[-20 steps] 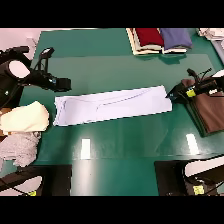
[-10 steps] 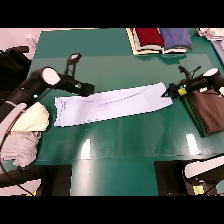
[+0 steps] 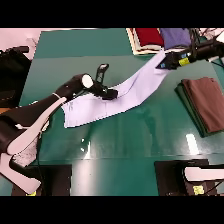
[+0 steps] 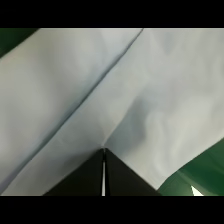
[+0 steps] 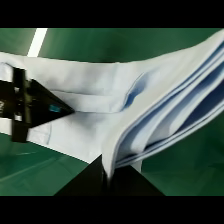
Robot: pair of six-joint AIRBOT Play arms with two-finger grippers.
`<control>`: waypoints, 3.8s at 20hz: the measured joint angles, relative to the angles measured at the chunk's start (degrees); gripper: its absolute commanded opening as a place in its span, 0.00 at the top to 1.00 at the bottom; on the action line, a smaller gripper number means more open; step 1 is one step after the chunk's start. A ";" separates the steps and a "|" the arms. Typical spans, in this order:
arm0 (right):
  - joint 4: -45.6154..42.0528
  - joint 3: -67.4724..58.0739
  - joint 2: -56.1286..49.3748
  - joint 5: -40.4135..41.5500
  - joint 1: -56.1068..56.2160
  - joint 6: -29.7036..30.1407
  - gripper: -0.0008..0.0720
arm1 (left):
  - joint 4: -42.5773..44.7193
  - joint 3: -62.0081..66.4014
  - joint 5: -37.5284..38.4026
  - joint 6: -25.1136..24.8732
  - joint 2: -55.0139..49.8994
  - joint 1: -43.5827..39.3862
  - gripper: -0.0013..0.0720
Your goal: Fold the shirts.
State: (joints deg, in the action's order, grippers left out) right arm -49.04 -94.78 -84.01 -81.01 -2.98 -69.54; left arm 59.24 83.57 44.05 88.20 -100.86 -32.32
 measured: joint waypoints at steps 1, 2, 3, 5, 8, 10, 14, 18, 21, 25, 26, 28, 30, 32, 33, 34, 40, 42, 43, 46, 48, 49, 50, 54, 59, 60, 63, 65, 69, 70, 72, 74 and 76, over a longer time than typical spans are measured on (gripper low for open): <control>0.00 -1.75 0.33 -0.02 1.81 -0.83 0.97 | -0.35 0.59 0.15 -0.02 -1.18 -0.33 0.95; -0.02 -3.17 0.55 0.02 3.43 -1.53 0.97 | -0.63 1.07 0.44 -0.04 -2.12 -0.59 0.95; 0.00 -4.55 0.70 0.11 5.07 -2.10 0.97 | -0.83 1.38 0.70 -0.07 -2.75 -0.76 0.95; -0.02 -6.49 0.92 0.44 7.89 -3.23 0.97 | -1.01 1.92 1.07 -0.17 -3.61 -0.92 0.95; -0.02 -7.89 1.05 1.11 11.37 -4.35 0.97 | -0.83 3.85 2.43 -0.17 -4.13 -0.76 0.95; -0.02 -8.33 1.07 1.68 13.49 -4.76 0.97 | -0.24 6.14 5.01 -0.17 -3.82 0.50 0.95; 0.26 -8.66 0.87 3.63 18.14 -5.01 0.97 | 3.48 9.05 10.12 -0.15 1.95 6.25 0.95; 5.66 -8.76 -2.45 7.82 25.77 -3.78 0.97 | 9.88 9.90 14.05 -0.11 13.81 15.28 0.95; 12.72 -8.76 -8.17 14.82 34.58 0.42 0.51 | 15.45 10.10 16.41 -0.11 23.39 21.92 0.95; 16.90 -11.43 -15.82 23.34 43.58 5.07 0.49 | 19.71 10.16 17.70 0.00 32.94 27.91 0.95; 16.44 -12.28 -16.79 23.61 44.19 5.20 0.50 | 20.17 10.16 17.92 0.00 34.29 28.70 0.95; 13.70 -12.79 -17.57 22.80 43.58 5.05 0.50 | 20.87 10.14 18.67 0.00 36.00 29.20 0.95; 9.62 -10.10 -16.44 21.07 40.46 3.85 0.50 | 21.31 10.16 18.95 0.00 36.87 28.59 0.95; 5.60 -4.94 -14.21 19.65 35.93 1.79 0.49 | 21.38 10.14 18.84 0.00 37.20 27.02 0.95; 3.32 -1.38 -12.83 18.97 32.92 0.52 0.43 | 21.38 10.14 18.56 0.00 37.31 26.16 0.95; 1.62 2.38 -11.54 18.38 29.73 -0.72 0.25 | 21.42 10.14 18.34 0.00 37.31 25.24 0.95; 4.35 16.96 -11.82 16.94 15.34 -3.26 0.13 | 21.57 10.14 16.92 -0.13 36.24 20.81 0.95; 7.63 17.79 -14.34 16.63 14.40 -3.06 0.13 | 21.53 10.14 16.74 -0.17 35.50 19.74 0.95; 8.70 17.46 -15.72 16.41 14.75 -2.89 0.13 | 21.44 10.14 16.61 -0.17 35.10 19.21 0.95; 11.98 13.81 -20.85 16.02 17.88 -2.51 0.14 | 20.85 10.14 16.50 -0.17 34.34 18.43 0.95; 13.62 10.27 -24.50 15.85 20.79 -2.45 0.47 | 20.31 10.12 16.50 -0.17 34.12 18.27 0.95; 13.90 8.37 -26.23 15.76 22.21 -2.43 0.74 | 20.11 10.14 16.50 -0.17 34.05 18.16 0.95; 13.97 6.25 -27.91 15.82 23.74 -2.27 0.96 | 19.71 10.12 16.52 -0.17 33.97 18.10 0.95; 13.44 -1.92 -30.80 15.80 27.08 -1.44 0.97 | 17.86 10.12 16.15 -0.17 33.88 17.05 0.95; 3.65 -8.96 -25.66 15.58 20.87 -3.26 0.96 | 17.09 10.12 13.92 -0.17 33.86 11.50 0.95; 1.20 -9.20 -23.65 15.13 17.97 -3.89 0.97 | 17.00 10.12 13.35 -0.17 33.86 10.38 0.95; -5.11 -7.89 -17.22 13.79 7.30 -5.66 0.97 | 16.87 10.12 12.48 -0.17 33.86 7.63 0.95; -7.61 -5.70 -12.96 13.35 -1.38 -6.49 0.97 | 16.85 10.12 12.09 -0.17 33.86 6.58 0.95; -9.92 -0.70 -6.84 12.72 -18.51 -7.48 0.97 | 16.74 10.12 10.47 0.28 33.86 5.86 0.95; -10.05 0.52 -5.79 12.63 -22.18 -7.56 0.97 | 16.72 10.12 9.84 0.63 33.86 5.75 0.95; -10.34 2.32 -4.28 12.50 -28.02 -7.76 0.97 | 16.61 10.12 8.68 1.16 33.86 5.62 0.95; -9.79 3.32 -2.91 12.63 -31.91 -7.87 0.97 | 16.59 10.12 7.89 1.46 33.86 5.57 0.95; -7.96 3.61 -1.22 14.03 -34.62 -8.44 0.97 | 16.57 10.12 7.39 1.62 33.86 5.55 0.95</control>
State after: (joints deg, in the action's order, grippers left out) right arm -56.99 -91.18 -85.23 -66.98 -37.60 -77.97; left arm 75.81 93.69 51.44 89.82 -67.00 -26.76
